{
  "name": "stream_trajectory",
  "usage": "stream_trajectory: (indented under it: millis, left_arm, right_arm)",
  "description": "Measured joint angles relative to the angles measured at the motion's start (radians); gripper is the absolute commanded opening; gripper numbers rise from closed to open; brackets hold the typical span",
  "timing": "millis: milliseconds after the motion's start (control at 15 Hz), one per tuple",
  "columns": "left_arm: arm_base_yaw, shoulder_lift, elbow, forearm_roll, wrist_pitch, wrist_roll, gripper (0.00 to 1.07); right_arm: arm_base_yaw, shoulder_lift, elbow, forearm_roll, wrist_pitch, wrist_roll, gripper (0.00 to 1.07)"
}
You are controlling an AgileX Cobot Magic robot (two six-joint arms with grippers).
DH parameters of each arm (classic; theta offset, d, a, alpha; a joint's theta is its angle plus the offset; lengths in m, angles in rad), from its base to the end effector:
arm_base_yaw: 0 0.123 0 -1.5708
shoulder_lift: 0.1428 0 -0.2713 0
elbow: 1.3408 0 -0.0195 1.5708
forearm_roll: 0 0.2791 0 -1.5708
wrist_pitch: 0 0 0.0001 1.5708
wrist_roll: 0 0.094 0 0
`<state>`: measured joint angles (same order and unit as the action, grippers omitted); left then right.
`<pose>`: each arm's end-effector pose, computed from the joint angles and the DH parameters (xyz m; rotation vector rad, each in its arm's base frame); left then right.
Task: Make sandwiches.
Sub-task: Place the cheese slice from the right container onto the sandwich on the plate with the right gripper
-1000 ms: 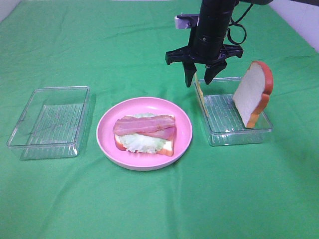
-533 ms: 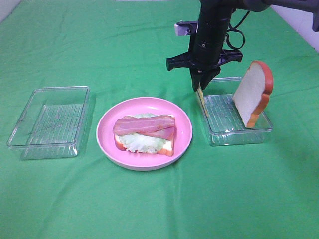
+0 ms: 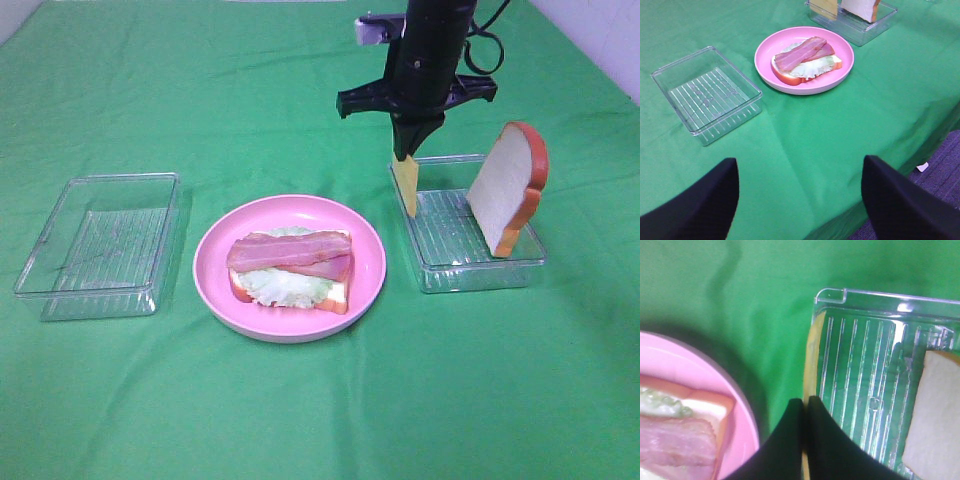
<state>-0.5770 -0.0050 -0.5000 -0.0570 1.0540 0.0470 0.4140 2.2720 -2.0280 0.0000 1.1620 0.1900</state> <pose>0.0276 -0.0235 0.2904 0.6332 1.9548 -0.3997 0.4622 0.2031 0.1879 -0.3240 2.8808 0.1092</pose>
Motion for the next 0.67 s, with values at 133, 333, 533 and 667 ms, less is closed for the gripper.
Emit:
stream_trajectory:
  millis: [133, 333, 533, 667]
  left_arm:
    - [0.000, 0.000, 0.000, 0.000, 0.000, 0.000, 0.67]
    - [0.000, 0.000, 0.000, 0.000, 0.000, 0.000, 0.67]
    - [0.000, 0.000, 0.000, 0.000, 0.000, 0.000, 0.67]
    - [0.000, 0.000, 0.000, 0.000, 0.000, 0.000, 0.67]
  right_arm:
    - [0.000, -0.053, 0.000, 0.062, 0.003, -0.040, 0.00]
    - [0.000, -0.093, 0.000, 0.245, 0.017, -0.146, 0.00]
    - [0.000, -0.094, 0.003, 0.456, 0.048, -0.264, 0.00]
    - [0.014, -0.094, 0.040, 0.605, 0.053, -0.342, 0.00]
